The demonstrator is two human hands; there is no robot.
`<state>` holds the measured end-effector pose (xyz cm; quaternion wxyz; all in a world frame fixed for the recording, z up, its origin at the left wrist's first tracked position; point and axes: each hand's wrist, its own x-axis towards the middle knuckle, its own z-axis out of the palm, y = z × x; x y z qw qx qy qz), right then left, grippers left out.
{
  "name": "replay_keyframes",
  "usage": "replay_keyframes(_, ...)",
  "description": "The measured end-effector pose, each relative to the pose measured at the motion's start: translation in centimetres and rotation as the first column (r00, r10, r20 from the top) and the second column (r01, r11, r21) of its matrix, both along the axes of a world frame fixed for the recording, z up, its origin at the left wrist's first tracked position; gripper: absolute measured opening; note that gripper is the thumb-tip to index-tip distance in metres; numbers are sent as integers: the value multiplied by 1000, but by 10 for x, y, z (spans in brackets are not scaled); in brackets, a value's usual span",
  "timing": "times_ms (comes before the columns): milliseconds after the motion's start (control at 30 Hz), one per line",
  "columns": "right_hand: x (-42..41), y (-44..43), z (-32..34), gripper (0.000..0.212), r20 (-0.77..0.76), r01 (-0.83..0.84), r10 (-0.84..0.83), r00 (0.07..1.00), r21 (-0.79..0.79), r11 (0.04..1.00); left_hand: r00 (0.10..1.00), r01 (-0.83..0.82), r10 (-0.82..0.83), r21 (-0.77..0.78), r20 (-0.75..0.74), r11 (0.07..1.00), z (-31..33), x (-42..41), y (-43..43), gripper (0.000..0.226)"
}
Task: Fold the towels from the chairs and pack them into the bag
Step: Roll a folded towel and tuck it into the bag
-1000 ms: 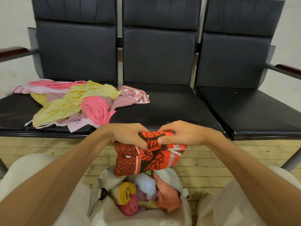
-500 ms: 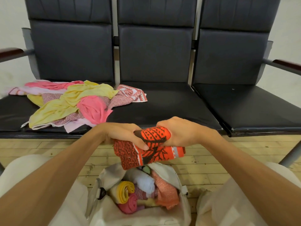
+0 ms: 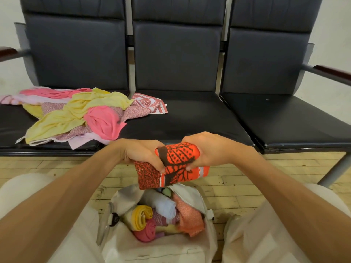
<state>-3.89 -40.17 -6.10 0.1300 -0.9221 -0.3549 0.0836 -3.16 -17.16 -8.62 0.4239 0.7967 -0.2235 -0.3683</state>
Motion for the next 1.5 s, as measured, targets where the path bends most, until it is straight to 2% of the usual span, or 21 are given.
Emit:
replay_keyframes(100, -4, 6, 6, 35, -253, 34, -42, 967, -35, 999, 995, 17, -25, 81, 101, 997, -1, -3, -5, 40)
replay_keyframes(200, -1, 11, 11, 42, -296, 38, -56, 953, -67, 997, 974, 49, -75, 122, 213, 991, 6, -7, -11, 33)
replay_keyframes(300, 3, 16, 9, 34, -498, 63, -84, 863, -58, 996, 919, 83, -155, 206, 363, 975, 13, -9, -11, 34)
replay_keyframes(367, 5, 20, 3, 32, -490, 52, -91, 867, -93, 994, 879, 71, -190, 274, 437, 959, 13, -10, -8, 32)
replay_keyframes(433, 8, 23, -2, 26, -364, 39, -67, 929, -85, 996, 877, 33, -164, 285, 452, 958, 10, -11, -7, 32)
replay_keyframes(533, 6, 24, -3, 21, -169, 22, -27, 985, -33, 999, 945, -30, -25, 163, 326, 986, 9, -7, -5, 39)
replay_keyframes(633, -1, 21, -1, 25, 28, 6, -4, 1000, -79, 997, 999, 11, -13, 42, 46, 999, 6, -5, -2, 46)
replay_keyframes(767, -9, 16, -1, 28, 216, 10, 25, 976, -159, 987, 946, 68, -103, -123, -309, 990, -3, -3, 0, 65)
replay_keyframes(867, -12, 13, -1, 34, 303, -10, 59, 951, -159, 987, 913, 83, -162, -219, -374, 972, -10, -2, 1, 69)
replay_keyframes(933, -13, 13, -3, 37, 355, -29, 94, 930, -186, 982, 912, 74, -146, -198, -384, 977, -12, -4, -2, 71)
replay_keyframes(1000, -12, 13, -4, 38, 384, -38, 122, 915, -220, 975, 960, 38, -62, -93, -274, 995, -12, -6, -8, 63)
replay_keyframes(1067, -10, 13, -5, 38, 361, -22, 107, 926, -233, 972, 998, -25, 28, 43, -61, 999, -16, -4, -10, 54)
replay_keyframes(1100, -9, 13, -5, 36, 325, -6, 82, 942, -228, 974, 999, -46, 44, 97, 21, 994, -18, -3, -10, 58)
replay_keyframes(1167, -8, 12, -5, 35, 174, 27, 9, 985, -202, 979, 993, -65, 46, 190, 104, 980, -20, -1, -10, 72)
replay_keyframes(1233, -5, 12, -5, 42, -44, 20, -29, 999, -192, 981, 991, -46, 14, 239, 133, 970, -18, -3, -11, 66)
replay_keyframes(1333, 3, 10, -7, 53, -368, -18, -45, 929, -164, 986, 969, -8, -62, 283, 239, 959, -15, -6, -11, 54)
replay_keyframes(1367, 5, 10, -8, 58, -434, -31, -41, 900, -158, 987, 950, 4, -95, 292, 299, 956, -13, -6, -11, 50)
replay_keyframes(1433, 7, 10, -12, 57, -458, -23, -47, 888, -147, 989, 913, 0, -141, 347, 382, 938, -10, -7, -10, 49)
replay_keyframes(1500, 7, 11, -16, 41, -372, 44, -82, 925, -108, 993, 861, -31, -191, 424, 471, 905, -7, -8, -11, 44)
